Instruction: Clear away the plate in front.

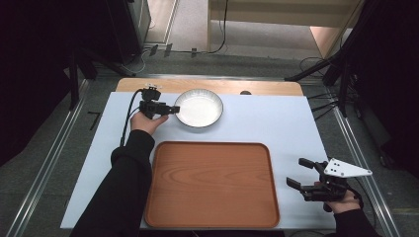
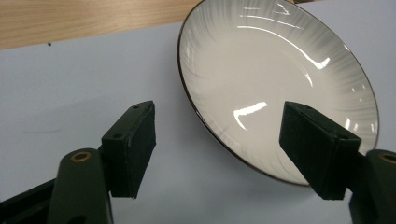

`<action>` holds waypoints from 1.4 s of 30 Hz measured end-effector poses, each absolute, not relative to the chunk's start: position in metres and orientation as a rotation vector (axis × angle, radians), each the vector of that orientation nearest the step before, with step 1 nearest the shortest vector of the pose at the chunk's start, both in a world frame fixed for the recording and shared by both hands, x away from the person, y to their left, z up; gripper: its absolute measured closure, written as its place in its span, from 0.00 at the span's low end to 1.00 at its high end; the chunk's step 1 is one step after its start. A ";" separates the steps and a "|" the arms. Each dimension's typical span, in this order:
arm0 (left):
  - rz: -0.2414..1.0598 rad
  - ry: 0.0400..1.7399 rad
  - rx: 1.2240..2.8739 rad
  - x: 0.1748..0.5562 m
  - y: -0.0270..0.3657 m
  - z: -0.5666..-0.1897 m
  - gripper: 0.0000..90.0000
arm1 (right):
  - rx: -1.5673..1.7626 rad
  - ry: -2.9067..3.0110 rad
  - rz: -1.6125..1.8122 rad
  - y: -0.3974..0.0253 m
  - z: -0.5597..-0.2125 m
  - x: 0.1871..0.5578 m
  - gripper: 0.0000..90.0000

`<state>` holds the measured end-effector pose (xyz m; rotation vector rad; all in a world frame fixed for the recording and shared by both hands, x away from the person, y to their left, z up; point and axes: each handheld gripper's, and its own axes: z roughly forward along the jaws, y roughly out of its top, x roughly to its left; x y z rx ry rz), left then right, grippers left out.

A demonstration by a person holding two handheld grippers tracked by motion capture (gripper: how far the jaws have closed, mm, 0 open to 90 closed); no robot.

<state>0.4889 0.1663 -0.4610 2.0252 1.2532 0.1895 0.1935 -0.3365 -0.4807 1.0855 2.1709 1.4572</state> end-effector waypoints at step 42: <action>0.044 1.568 1.513 0.510 0.151 -0.506 0.95 | 1.077 2.176 1.445 -0.338 -0.481 0.191 0.16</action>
